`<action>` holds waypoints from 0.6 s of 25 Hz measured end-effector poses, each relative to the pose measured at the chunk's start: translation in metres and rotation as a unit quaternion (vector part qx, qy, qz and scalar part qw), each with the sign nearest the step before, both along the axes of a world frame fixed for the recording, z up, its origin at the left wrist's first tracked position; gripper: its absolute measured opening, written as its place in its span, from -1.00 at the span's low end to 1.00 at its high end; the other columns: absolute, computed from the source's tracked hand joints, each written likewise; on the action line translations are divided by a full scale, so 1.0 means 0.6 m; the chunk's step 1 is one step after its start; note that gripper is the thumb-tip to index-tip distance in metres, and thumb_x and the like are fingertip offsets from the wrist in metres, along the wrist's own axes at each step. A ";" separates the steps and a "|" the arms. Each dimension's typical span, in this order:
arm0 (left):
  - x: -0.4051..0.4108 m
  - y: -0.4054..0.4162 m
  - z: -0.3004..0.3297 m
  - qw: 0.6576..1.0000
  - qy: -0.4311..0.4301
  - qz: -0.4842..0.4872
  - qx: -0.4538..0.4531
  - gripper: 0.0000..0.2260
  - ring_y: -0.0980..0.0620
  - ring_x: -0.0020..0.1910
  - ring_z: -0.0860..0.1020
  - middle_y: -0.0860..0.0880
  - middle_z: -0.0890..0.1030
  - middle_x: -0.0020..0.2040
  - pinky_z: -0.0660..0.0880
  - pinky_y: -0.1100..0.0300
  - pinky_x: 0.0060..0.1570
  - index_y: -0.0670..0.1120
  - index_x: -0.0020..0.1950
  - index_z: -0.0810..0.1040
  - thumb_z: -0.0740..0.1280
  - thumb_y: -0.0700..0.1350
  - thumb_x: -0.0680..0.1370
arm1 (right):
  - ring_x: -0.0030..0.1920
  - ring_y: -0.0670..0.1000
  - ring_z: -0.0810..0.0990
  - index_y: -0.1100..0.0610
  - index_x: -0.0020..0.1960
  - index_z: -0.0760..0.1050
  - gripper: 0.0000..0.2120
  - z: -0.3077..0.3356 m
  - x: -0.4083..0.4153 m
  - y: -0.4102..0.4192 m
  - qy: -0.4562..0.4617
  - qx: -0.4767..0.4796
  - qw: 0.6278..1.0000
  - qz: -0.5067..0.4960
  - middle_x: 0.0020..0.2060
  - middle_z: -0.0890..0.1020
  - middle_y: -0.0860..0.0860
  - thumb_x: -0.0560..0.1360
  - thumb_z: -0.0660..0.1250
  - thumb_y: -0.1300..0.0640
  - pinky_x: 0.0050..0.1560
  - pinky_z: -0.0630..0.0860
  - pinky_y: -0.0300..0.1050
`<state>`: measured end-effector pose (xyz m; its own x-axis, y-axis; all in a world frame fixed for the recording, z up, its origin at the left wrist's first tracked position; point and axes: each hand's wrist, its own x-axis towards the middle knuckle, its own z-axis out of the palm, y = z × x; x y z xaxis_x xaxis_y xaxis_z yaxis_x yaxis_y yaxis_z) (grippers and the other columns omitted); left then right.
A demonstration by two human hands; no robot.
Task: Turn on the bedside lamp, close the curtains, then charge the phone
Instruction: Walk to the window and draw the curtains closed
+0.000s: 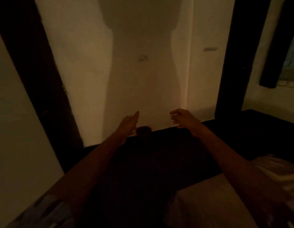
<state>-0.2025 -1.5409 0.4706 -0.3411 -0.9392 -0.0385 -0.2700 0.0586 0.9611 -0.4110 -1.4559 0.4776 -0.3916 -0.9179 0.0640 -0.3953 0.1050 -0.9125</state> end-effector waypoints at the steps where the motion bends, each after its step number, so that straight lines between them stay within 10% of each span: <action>1: -0.012 -0.021 -0.002 1.000 -0.002 0.000 0.006 -0.47 -0.04 0.08 0.50 -0.01 0.50 0.15 0.45 0.12 0.00 -0.14 0.31 0.42 0.13 0.23 0.54 | 0.12 0.13 0.55 0.15 0.24 0.44 -0.72 -0.006 -0.010 -0.023 -0.003 0.007 1.000 0.002 0.15 0.56 0.16 0.55 0.21 0.14 0.15 0.50 0.03; 15: -0.269 -0.510 -0.003 0.996 -0.023 -0.082 -0.024 -0.72 0.02 -0.15 0.43 0.02 0.45 -0.14 0.39 0.16 -0.15 -0.01 -0.11 0.43 0.14 0.18 0.56 | -0.10 -0.01 0.54 0.16 0.20 0.48 -0.74 -0.025 -0.250 -0.478 -0.017 -0.002 0.996 -0.086 -0.01 0.55 0.06 0.54 0.23 0.12 -0.12 0.49 -0.12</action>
